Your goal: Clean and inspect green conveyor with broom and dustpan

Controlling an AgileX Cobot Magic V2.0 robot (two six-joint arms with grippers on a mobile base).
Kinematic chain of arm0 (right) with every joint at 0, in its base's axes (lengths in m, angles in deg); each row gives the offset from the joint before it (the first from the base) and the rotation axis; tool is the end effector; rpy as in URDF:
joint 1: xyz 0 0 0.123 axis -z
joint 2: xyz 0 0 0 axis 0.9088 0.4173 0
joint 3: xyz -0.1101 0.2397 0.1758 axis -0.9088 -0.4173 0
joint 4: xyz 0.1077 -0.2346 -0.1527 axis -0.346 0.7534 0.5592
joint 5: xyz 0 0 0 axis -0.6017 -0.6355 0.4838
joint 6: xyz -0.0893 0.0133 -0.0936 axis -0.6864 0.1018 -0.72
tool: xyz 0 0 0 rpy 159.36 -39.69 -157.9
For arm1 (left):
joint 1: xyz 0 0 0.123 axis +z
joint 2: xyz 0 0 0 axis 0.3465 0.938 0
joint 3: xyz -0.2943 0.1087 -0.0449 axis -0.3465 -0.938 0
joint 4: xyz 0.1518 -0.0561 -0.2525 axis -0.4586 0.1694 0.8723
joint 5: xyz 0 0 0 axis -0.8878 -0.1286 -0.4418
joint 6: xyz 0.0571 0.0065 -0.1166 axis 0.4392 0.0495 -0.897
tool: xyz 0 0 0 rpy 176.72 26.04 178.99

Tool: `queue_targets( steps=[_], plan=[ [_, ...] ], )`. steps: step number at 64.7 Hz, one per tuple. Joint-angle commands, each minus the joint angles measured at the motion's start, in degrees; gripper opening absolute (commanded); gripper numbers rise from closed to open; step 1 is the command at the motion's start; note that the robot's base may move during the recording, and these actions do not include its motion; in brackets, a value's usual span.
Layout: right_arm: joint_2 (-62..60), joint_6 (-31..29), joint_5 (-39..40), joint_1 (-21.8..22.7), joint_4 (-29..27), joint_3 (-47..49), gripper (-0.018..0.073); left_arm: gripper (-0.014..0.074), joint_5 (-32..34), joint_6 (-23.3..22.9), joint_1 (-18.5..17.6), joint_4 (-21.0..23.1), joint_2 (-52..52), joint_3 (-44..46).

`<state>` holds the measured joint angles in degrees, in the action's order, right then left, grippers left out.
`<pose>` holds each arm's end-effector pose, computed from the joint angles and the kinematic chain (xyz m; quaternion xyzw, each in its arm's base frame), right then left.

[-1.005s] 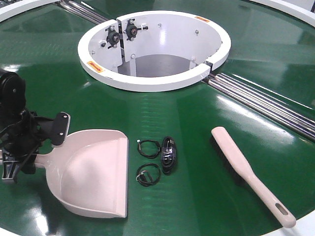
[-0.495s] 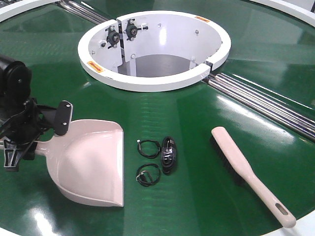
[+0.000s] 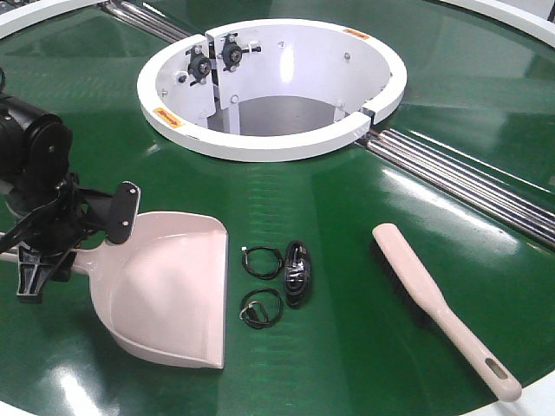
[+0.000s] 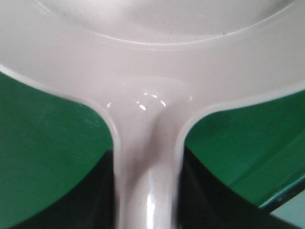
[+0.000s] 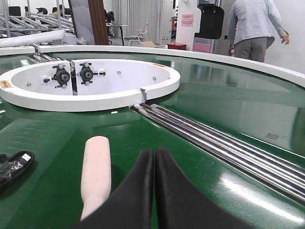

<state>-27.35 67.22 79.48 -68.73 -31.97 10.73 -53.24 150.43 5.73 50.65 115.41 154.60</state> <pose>0.1122 0.0058 0.1938 -0.0422 0.7141 -0.0042 0.6987 0.3808 -0.0692 0.2056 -0.6946 -0.7102 -0.1099 0.0317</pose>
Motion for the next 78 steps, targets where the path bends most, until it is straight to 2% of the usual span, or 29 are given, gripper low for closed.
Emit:
queue_targets(
  steps=[1,78],
  plan=[
    [-0.7,0.0,4.3,0.5,0.3,-0.2,-0.0009,-0.0008,-1.0,-0.2,-0.6,1.4,-1.7,1.8],
    [-0.7,0.0,4.3,0.5,0.3,-0.2,-0.0009,-0.0007,-0.8,-0.2,-0.5,2.3,-1.7,1.9]
  ],
)
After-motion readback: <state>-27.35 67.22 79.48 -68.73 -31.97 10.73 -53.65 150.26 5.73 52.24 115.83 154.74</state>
